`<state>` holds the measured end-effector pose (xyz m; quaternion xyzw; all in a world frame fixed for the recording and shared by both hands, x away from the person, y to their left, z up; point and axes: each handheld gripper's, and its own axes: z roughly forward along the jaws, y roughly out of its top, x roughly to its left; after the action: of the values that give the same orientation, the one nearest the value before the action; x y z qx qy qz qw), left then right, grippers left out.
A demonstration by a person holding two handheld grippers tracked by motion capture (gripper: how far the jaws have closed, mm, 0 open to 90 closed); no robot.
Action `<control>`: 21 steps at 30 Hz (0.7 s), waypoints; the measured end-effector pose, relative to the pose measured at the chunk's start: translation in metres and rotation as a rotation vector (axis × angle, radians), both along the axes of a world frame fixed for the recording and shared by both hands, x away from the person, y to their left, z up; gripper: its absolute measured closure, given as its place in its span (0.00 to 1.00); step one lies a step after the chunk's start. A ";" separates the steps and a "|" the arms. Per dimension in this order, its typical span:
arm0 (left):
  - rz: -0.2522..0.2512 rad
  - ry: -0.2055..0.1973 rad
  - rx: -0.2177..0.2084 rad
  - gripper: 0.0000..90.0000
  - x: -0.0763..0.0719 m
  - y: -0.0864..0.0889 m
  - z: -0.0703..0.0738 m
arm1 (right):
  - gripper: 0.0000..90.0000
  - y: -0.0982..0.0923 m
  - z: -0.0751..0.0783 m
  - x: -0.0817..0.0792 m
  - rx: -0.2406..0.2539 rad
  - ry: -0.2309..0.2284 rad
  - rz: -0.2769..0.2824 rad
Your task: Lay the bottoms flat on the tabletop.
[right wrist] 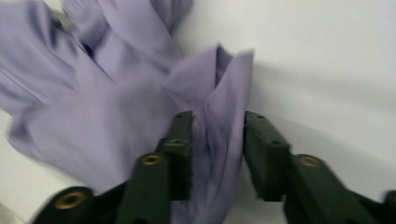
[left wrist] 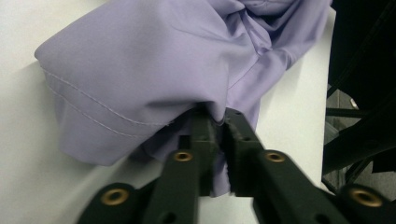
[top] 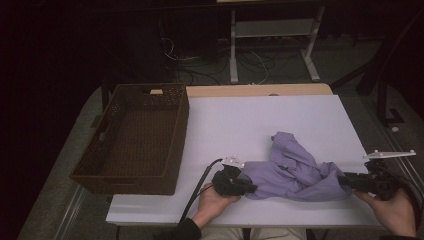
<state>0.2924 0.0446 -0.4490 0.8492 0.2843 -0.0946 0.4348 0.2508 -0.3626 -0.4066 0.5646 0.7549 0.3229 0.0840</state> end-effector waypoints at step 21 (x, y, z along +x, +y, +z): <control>0.022 -0.034 -0.022 0.35 0.050 -0.027 0.028 | 0.46 0.106 0.010 0.041 -0.021 -0.096 0.277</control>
<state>0.3421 0.0176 -0.4210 0.8426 0.2852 -0.0784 0.4501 0.2922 -0.2569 -0.3963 0.4379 0.8241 0.3500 0.0807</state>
